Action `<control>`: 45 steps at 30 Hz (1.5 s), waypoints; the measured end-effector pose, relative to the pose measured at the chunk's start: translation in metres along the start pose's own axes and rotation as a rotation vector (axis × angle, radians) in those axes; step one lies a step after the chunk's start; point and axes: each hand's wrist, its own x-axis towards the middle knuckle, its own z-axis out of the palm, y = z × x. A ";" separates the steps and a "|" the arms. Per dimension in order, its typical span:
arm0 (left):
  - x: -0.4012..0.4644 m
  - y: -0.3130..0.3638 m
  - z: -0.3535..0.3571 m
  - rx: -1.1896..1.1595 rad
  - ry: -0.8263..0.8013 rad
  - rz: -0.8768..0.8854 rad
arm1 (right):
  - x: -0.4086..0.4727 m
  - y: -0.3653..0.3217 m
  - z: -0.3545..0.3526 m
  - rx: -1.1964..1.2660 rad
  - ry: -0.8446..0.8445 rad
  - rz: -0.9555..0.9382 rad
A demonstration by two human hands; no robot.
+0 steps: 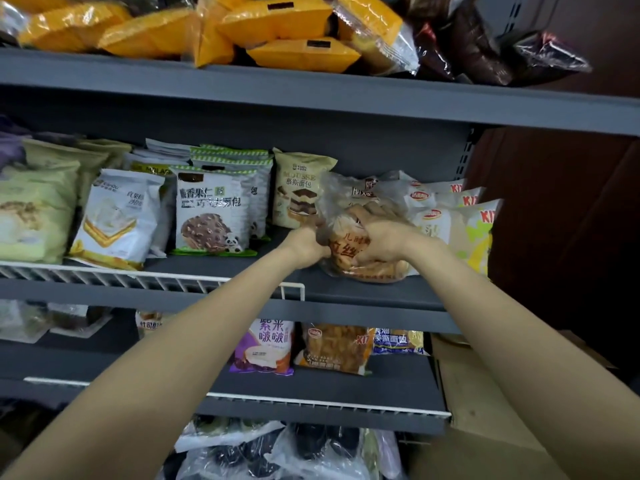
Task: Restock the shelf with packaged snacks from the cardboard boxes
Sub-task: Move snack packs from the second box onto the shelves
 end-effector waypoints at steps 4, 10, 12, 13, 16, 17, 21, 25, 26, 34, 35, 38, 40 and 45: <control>-0.004 0.001 -0.013 -0.006 0.065 0.036 | -0.004 -0.008 -0.002 0.143 0.092 0.005; -0.028 -0.019 -0.070 -0.095 0.307 0.099 | 0.002 -0.073 -0.018 0.314 0.370 -0.152; -0.042 -0.037 -0.096 0.007 0.390 0.088 | 0.015 -0.108 -0.018 0.355 0.383 -0.208; -0.051 -0.048 -0.111 0.082 0.441 0.084 | 0.021 -0.129 -0.016 0.371 0.379 -0.238; -0.082 -0.090 -0.156 0.419 0.570 0.059 | 0.041 -0.199 -0.006 0.400 0.350 -0.338; -0.093 -0.107 -0.172 0.506 0.609 0.044 | 0.048 -0.225 -0.001 0.418 0.347 -0.373; -0.146 -0.188 -0.245 0.654 0.755 -0.078 | 0.071 -0.344 0.021 0.476 0.331 -0.507; -0.202 -0.284 -0.324 0.671 0.823 -0.210 | 0.091 -0.478 0.052 0.502 0.299 -0.687; -0.216 -0.308 -0.344 0.671 0.825 -0.252 | 0.096 -0.512 0.060 0.506 0.289 -0.710; -0.295 -0.514 -0.466 0.598 0.839 -0.613 | 0.150 -0.756 0.147 0.448 0.005 -0.820; -0.300 -0.540 -0.477 0.571 0.824 -0.666 | 0.163 -0.781 0.163 0.423 -0.033 -0.824; -0.305 -0.621 -0.506 0.459 0.743 -0.822 | 0.206 -0.848 0.212 0.362 -0.150 -0.812; -0.300 -0.674 -0.524 0.417 0.683 -0.894 | 0.237 -0.887 0.246 0.331 -0.220 -0.780; -0.273 -0.793 -0.557 0.312 0.529 -1.059 | 0.316 -0.967 0.335 0.234 -0.401 -0.722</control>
